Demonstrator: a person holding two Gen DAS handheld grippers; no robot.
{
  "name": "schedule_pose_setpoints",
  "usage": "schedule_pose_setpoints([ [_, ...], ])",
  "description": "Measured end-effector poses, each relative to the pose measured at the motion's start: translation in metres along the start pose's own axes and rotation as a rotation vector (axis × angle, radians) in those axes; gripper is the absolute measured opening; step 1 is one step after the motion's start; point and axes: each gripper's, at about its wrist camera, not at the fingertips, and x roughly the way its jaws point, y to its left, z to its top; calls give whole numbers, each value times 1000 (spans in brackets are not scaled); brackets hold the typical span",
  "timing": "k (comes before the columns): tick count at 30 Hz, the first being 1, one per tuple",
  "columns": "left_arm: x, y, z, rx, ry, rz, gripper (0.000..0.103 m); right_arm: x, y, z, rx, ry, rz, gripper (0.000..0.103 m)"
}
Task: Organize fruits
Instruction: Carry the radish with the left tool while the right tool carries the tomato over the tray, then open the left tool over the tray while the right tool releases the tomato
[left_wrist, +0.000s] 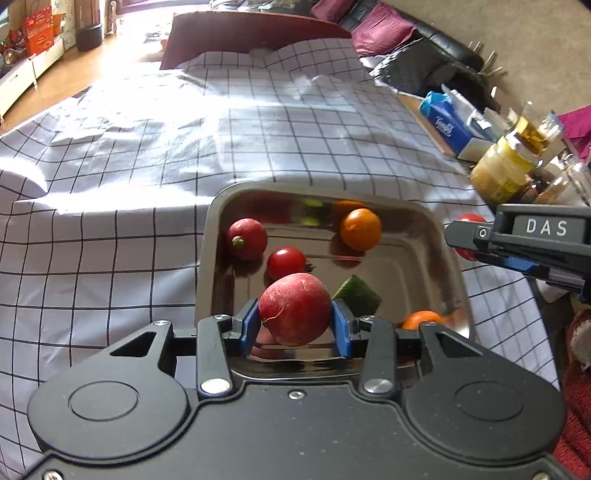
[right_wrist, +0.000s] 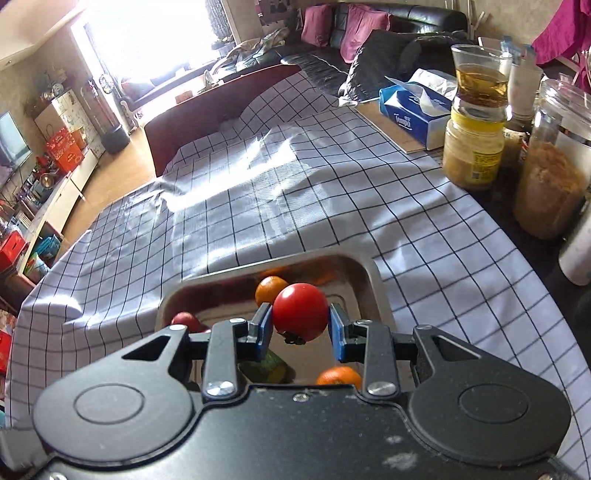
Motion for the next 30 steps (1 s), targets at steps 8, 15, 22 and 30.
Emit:
schedule_pose_setpoints([
  [8,18,-3,-2,16,23,62,49,36,-4,-5,-29,71,-54,33],
  [15,21,-4,-3,21,29,75,49,42,-8,-6,-71,61,-119,33],
  [22,22,-7,-4,35,33,79,49,45,-6,-7,-80,74,-123,34],
  [30,19,-10,-5,45,21,75,49,45,-5,-8,-83,69,-134,34],
])
